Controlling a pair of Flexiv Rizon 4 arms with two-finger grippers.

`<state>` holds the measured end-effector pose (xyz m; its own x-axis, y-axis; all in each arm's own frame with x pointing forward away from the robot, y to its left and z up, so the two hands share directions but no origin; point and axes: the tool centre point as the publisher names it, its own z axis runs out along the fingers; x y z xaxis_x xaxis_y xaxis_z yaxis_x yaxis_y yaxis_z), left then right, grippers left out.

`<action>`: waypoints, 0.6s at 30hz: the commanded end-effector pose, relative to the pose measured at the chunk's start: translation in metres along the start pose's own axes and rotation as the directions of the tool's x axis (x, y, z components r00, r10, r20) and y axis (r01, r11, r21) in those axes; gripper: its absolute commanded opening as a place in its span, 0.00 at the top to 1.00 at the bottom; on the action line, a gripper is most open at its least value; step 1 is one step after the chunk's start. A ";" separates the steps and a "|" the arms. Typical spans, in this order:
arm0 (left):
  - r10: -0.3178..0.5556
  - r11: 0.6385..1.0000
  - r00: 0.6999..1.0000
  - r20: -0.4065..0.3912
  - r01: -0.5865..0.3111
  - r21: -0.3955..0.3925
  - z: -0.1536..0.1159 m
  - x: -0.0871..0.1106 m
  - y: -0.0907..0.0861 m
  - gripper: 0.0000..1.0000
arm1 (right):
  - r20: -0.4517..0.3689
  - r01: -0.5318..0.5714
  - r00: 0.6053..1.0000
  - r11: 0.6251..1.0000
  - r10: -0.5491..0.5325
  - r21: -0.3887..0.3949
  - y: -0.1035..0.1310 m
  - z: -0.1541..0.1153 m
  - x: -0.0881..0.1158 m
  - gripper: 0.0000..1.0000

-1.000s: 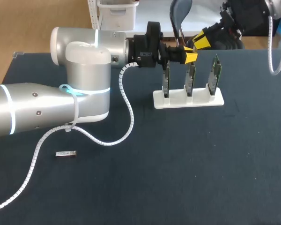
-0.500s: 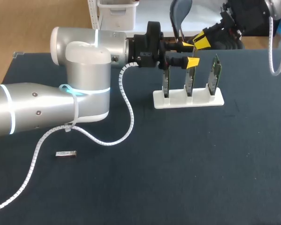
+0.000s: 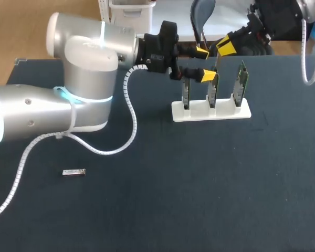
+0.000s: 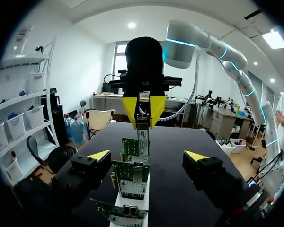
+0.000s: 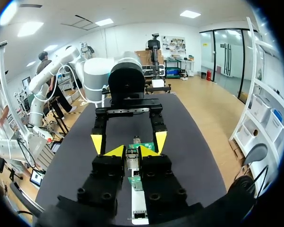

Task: Pick up the optical module with the left hand, and insert it into the network port with the right hand.

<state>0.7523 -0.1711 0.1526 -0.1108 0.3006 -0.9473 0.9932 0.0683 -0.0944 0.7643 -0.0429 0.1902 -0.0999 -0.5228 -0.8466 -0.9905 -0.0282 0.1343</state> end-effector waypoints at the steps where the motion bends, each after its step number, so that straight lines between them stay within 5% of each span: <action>1: -0.001 0.999 0.993 -0.116 0.005 0.033 0.002 0.002 0.005 0.00 | 0.001 0.001 1.000 1.000 -0.001 0.003 0.001 0.000 0.001 1.00; 18: 0.015 1.000 0.979 -0.205 -0.013 0.013 0.007 0.013 0.010 0.00 | 0.009 -0.006 1.000 1.000 0.006 0.008 -0.001 -0.001 0.003 1.00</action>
<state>0.7594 -0.1724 0.1357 -0.1009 0.4768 -0.8732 0.9949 0.0556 -0.0846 0.7659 -0.0447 0.1886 -0.1064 -0.5166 -0.8496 -0.9904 -0.0210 0.1369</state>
